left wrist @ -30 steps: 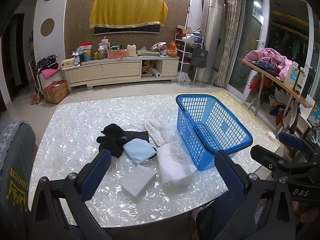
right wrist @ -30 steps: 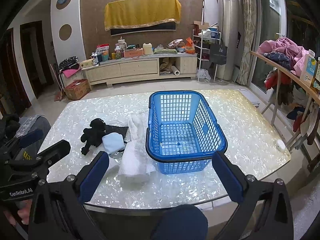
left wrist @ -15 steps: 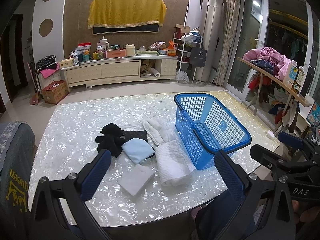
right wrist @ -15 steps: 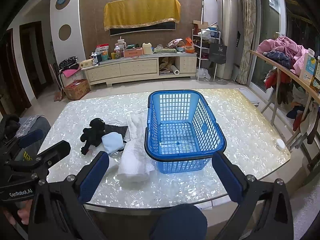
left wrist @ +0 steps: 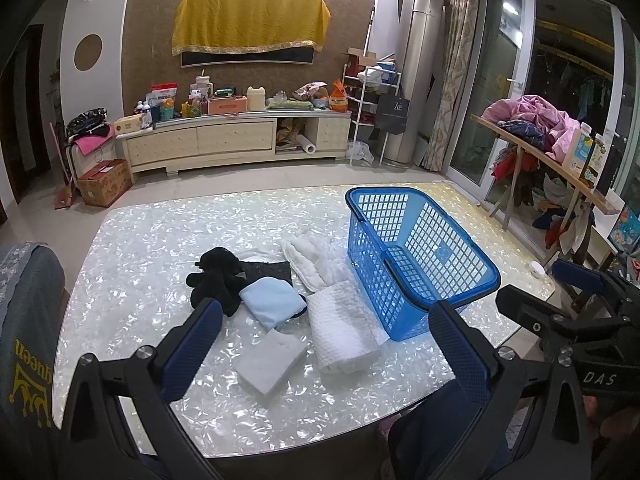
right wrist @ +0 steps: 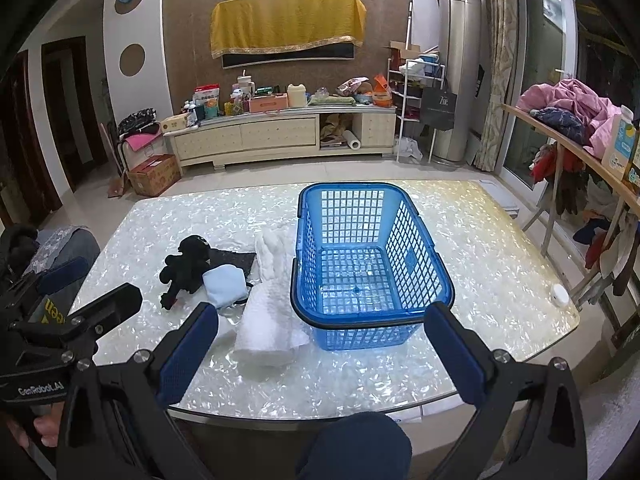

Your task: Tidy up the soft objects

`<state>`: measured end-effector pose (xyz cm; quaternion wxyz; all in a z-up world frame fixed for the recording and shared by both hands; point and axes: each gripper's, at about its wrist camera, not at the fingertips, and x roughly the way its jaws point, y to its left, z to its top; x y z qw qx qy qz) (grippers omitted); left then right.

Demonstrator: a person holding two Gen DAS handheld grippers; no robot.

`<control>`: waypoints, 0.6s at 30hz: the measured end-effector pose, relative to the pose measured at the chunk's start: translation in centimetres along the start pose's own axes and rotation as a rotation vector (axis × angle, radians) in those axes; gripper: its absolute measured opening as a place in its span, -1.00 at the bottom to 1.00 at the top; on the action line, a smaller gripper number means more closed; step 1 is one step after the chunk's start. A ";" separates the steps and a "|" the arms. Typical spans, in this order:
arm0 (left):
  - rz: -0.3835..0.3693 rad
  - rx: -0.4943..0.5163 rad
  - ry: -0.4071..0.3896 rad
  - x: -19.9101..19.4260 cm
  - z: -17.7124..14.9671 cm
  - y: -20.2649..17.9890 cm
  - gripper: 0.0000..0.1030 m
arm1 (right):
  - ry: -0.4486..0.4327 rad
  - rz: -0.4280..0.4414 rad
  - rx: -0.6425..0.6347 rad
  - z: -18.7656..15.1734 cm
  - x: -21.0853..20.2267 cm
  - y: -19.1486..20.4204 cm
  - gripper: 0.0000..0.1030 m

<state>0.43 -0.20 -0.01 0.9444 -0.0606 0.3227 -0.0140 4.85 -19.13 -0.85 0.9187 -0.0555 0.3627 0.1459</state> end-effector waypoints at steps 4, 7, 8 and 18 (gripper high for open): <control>-0.002 -0.008 0.006 0.3 0.1 0.5 0.99 | 0.013 0.009 -0.017 0.4 0.8 0.4 1.00; 0.002 -0.034 0.016 0.7 0.3 1.5 0.99 | 0.021 0.020 -0.035 0.8 1.4 1.0 1.00; 0.003 -0.046 0.017 0.9 0.3 2.0 0.99 | 0.025 0.027 -0.041 1.0 1.7 1.2 1.00; 0.059 -0.106 0.111 3.5 0.1 8.0 0.99 | 0.127 0.129 -0.129 1.6 6.3 5.0 1.00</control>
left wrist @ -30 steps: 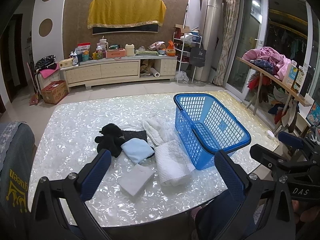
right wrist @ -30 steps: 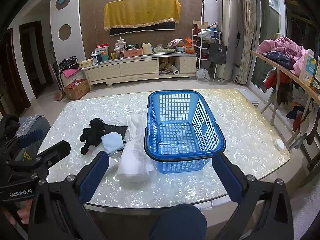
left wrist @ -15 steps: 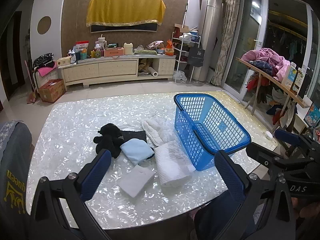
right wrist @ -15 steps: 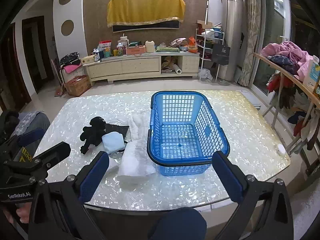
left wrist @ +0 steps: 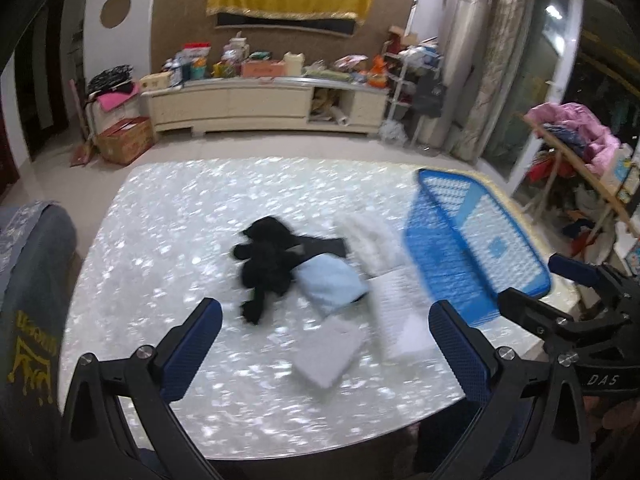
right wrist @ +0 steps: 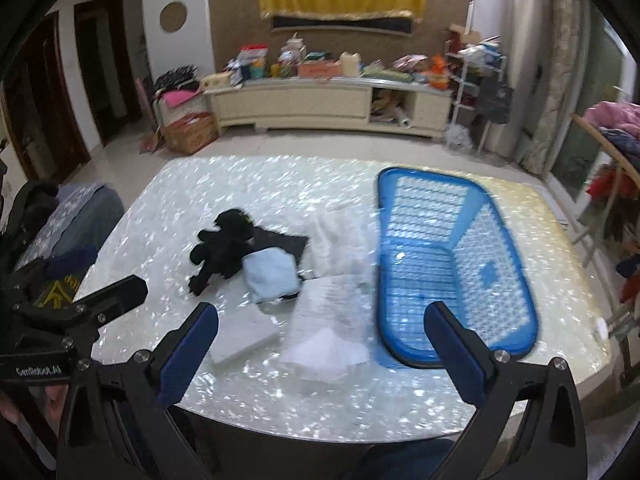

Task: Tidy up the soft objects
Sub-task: 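Reach the right gripper to the white waffle towel and grasp it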

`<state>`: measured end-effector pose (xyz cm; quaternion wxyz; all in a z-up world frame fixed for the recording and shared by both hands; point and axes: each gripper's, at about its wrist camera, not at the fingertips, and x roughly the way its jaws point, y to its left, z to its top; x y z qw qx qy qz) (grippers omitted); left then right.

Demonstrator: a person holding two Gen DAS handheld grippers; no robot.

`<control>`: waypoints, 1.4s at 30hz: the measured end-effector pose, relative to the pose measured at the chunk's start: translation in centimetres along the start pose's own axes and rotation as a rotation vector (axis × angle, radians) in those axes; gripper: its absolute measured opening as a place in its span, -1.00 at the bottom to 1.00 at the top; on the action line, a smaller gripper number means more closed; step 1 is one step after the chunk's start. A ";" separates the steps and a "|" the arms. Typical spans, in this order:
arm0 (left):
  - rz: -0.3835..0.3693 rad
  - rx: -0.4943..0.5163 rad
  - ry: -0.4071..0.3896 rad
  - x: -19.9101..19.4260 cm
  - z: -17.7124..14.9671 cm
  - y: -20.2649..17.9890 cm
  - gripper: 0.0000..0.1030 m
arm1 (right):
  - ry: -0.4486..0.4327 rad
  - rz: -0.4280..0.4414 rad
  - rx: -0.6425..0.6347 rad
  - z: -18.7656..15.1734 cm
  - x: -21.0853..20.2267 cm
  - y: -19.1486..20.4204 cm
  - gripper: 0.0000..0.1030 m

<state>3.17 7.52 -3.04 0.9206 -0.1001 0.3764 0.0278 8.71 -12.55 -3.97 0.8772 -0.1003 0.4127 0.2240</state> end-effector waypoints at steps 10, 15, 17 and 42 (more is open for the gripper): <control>0.034 -0.010 0.156 3.4 -2.1 5.7 0.99 | 0.143 0.108 -0.082 -0.2 6.0 3.9 1.00; 0.035 -0.004 0.203 5.5 -3.1 6.6 0.99 | 0.236 0.122 -0.069 -0.7 9.2 4.3 0.82; 0.033 0.002 0.224 6.7 -3.4 6.7 0.99 | 0.263 0.116 -0.066 -1.0 10.3 4.3 0.81; -0.116 0.225 0.392 16.4 -5.1 3.4 0.99 | 0.432 -0.126 -0.047 -5.1 17.5 0.6 -0.06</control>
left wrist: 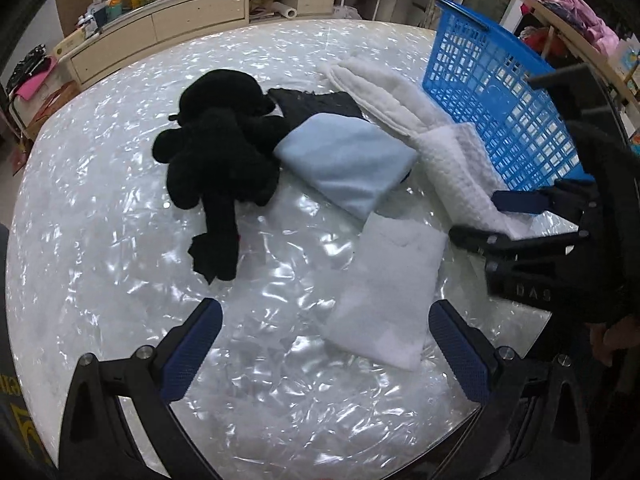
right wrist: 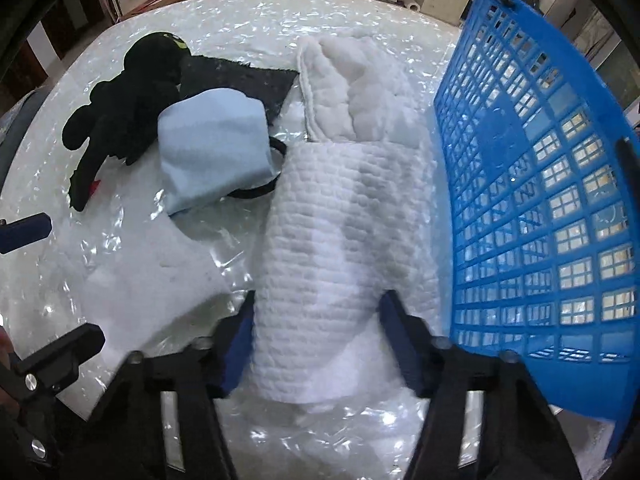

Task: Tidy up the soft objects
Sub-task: 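Reach the right gripper to the white waffle towel and grasp it, then lift the waffle towel with the right gripper while the left gripper grasps the flat white pad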

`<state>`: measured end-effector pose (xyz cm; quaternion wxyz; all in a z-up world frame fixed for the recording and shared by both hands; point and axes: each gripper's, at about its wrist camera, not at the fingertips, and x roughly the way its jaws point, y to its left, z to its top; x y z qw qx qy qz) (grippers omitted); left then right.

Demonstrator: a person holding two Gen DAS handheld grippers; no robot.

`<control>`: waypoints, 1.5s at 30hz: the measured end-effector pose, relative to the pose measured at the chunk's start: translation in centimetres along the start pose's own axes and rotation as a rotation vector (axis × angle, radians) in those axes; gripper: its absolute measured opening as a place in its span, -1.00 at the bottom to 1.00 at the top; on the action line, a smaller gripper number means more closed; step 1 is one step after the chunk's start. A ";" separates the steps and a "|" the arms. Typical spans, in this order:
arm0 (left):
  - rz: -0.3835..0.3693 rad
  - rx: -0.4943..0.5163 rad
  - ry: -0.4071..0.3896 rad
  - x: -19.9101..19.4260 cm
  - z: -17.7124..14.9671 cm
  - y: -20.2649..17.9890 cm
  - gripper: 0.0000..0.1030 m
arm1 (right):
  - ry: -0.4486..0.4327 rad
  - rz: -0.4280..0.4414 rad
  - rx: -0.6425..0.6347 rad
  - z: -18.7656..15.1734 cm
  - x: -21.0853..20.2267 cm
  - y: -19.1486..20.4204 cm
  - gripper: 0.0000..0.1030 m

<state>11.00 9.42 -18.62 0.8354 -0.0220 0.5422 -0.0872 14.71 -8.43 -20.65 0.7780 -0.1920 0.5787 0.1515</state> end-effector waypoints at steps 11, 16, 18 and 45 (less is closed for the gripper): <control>-0.036 0.072 0.006 1.9 0.8 -1.5 0.99 | -0.041 0.055 0.033 -1.4 -4.0 -2.1 -0.70; -0.044 0.117 0.014 2.9 1.6 -2.6 0.99 | -0.054 0.085 0.060 -2.1 -5.5 -3.2 -0.71; -0.044 0.133 0.015 3.0 1.7 -3.0 0.99 | -0.058 0.095 0.073 -2.2 -6.9 -3.3 -0.71; 0.052 0.171 0.034 4.4 2.2 -3.8 0.05 | -0.116 0.223 0.134 -2.5 -12.5 -5.8 -0.71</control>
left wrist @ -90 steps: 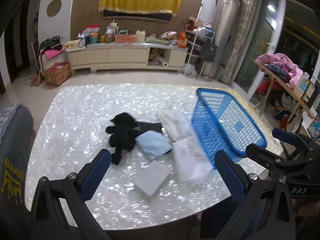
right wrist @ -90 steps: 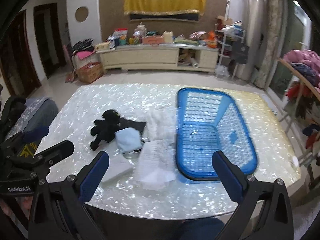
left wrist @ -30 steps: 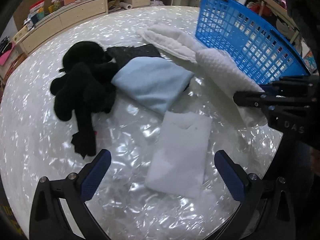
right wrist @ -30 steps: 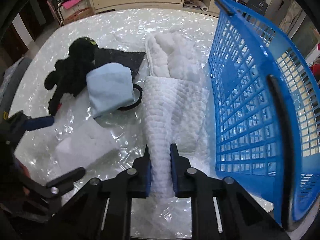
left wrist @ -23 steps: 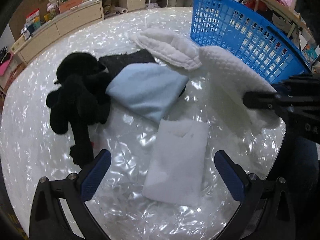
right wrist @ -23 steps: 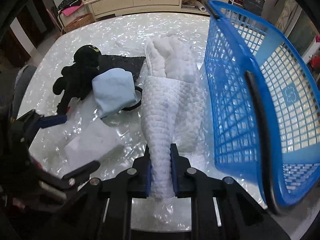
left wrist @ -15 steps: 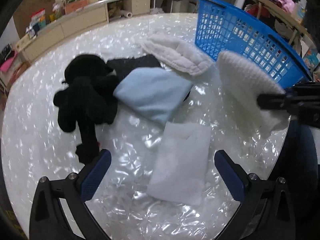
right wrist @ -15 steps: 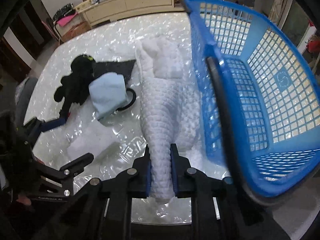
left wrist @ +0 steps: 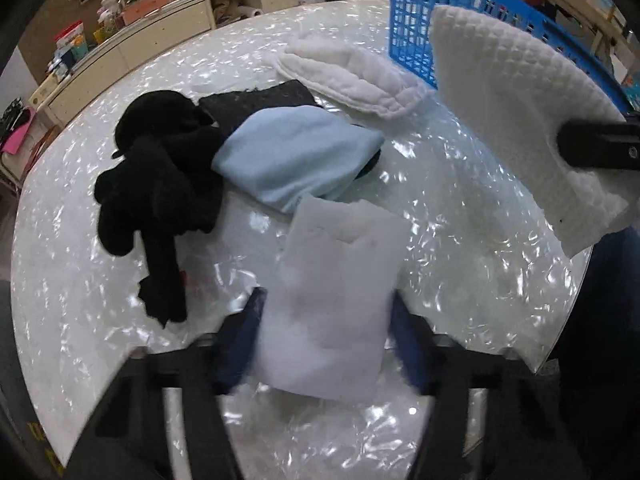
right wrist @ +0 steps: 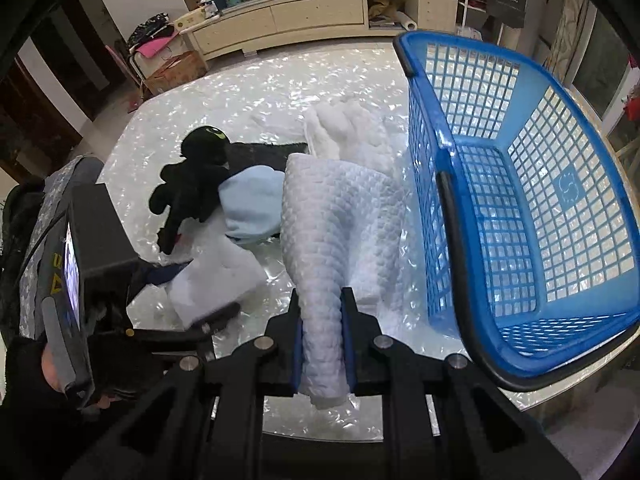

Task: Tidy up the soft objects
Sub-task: 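Lift the waffle towel with the right gripper while the left gripper grasps the flat white pad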

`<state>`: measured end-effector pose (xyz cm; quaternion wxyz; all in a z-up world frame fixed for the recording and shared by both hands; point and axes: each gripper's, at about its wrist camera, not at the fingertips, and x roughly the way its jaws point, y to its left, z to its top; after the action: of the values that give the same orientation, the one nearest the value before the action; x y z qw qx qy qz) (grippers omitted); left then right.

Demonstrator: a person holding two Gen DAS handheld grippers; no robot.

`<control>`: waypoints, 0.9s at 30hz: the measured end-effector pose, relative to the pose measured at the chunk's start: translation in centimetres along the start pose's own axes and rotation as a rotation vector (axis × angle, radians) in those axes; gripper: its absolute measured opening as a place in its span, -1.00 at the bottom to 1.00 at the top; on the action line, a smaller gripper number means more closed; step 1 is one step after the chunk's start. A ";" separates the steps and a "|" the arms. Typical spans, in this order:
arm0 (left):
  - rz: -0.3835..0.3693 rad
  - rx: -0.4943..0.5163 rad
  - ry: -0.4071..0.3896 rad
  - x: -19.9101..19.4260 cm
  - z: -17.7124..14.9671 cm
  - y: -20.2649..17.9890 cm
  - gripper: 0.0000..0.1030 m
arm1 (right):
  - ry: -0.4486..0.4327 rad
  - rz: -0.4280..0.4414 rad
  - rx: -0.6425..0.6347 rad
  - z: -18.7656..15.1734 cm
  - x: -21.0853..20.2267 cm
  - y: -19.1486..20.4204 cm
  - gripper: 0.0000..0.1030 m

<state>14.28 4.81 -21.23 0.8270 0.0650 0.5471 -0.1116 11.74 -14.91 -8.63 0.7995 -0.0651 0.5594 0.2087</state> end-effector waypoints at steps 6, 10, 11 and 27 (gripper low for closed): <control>0.021 -0.079 -0.006 -2.5 -0.3 0.8 0.03 | -0.037 0.027 -0.031 0.0 -2.5 0.4 -0.71; 0.020 -0.135 -0.072 -6.8 -0.2 1.2 0.03 | -0.074 0.036 -0.050 0.2 -4.5 0.3 -0.71; 0.027 -0.140 -0.086 -8.0 -0.3 1.2 0.03 | -0.085 0.037 -0.055 0.3 -5.2 0.3 -0.71; 0.051 -0.131 -0.258 -17.2 2.1 -2.7 0.03 | -0.223 -0.067 -0.064 1.5 -12.6 -5.7 -0.70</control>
<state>9.02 3.65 -4.51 0.8954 0.0098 0.4407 -0.0623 11.68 -22.83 2.79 0.8609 -0.0857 0.4574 0.2054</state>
